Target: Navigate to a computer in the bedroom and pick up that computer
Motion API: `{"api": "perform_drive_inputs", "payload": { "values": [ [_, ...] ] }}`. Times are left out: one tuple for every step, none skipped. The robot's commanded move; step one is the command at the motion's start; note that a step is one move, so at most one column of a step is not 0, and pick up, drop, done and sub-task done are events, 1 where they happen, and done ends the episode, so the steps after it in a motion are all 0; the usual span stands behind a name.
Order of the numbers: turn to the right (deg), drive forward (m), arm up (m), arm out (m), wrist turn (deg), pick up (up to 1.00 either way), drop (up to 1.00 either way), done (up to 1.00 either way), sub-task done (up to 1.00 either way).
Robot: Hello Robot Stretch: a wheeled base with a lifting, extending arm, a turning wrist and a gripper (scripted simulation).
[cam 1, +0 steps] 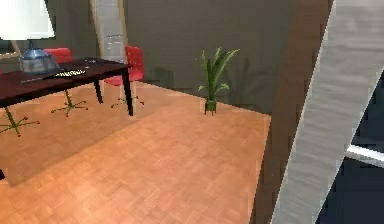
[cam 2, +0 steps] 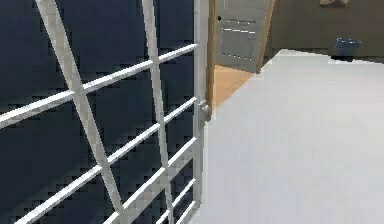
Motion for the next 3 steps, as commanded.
{"api": "perform_drive_inputs", "payload": {
  "values": [
    [-45.0,0.00,0.00,0.00,0.0,0.00,0.00,0.00,0.00],
    [-39.0,0.00,0.00,0.00,0.0,0.00,0.00,0.00,0.00],
    [0.0,0.55,0.00,0.00,0.0,0.00,0.00,0.00,0.00]
  ]
}}
